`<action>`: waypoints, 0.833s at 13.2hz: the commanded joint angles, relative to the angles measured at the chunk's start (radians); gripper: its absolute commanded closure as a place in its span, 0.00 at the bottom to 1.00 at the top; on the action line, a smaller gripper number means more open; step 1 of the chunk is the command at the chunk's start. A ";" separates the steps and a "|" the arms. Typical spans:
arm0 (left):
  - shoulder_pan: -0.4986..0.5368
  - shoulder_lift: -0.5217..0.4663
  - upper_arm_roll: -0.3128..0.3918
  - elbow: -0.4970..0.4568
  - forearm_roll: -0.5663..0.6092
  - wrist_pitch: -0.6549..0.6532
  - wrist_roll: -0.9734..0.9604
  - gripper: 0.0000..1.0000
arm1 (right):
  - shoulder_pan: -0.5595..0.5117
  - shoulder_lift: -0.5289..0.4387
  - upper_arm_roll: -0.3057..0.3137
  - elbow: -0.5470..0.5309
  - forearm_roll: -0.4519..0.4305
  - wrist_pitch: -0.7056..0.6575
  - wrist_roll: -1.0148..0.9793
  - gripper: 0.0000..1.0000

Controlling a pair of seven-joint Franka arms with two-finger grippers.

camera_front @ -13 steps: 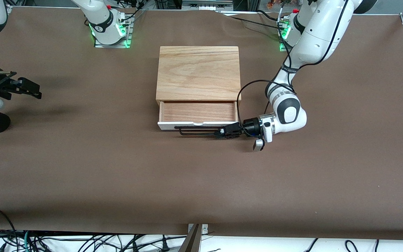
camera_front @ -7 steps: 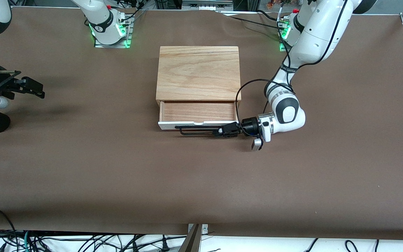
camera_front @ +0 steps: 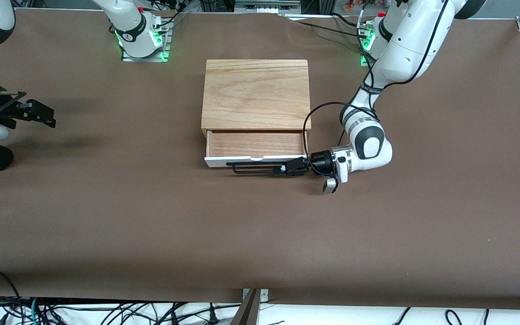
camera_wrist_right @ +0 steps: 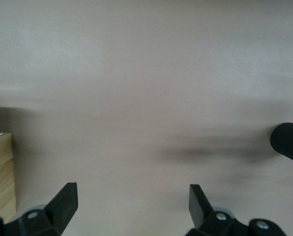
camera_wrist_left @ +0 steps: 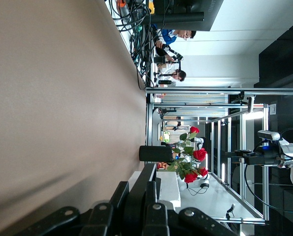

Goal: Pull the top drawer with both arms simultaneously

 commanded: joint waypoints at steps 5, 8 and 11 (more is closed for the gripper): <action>0.015 0.016 -0.003 0.010 -0.020 0.014 0.000 1.00 | -0.010 -0.003 0.006 0.006 -0.016 -0.002 0.019 0.00; 0.027 0.038 0.001 0.042 -0.020 0.014 -0.008 1.00 | -0.010 -0.006 0.009 0.007 -0.008 -0.007 0.019 0.00; 0.036 0.047 0.003 0.067 -0.022 0.014 -0.018 1.00 | -0.006 -0.011 0.023 0.009 -0.008 -0.010 0.017 0.00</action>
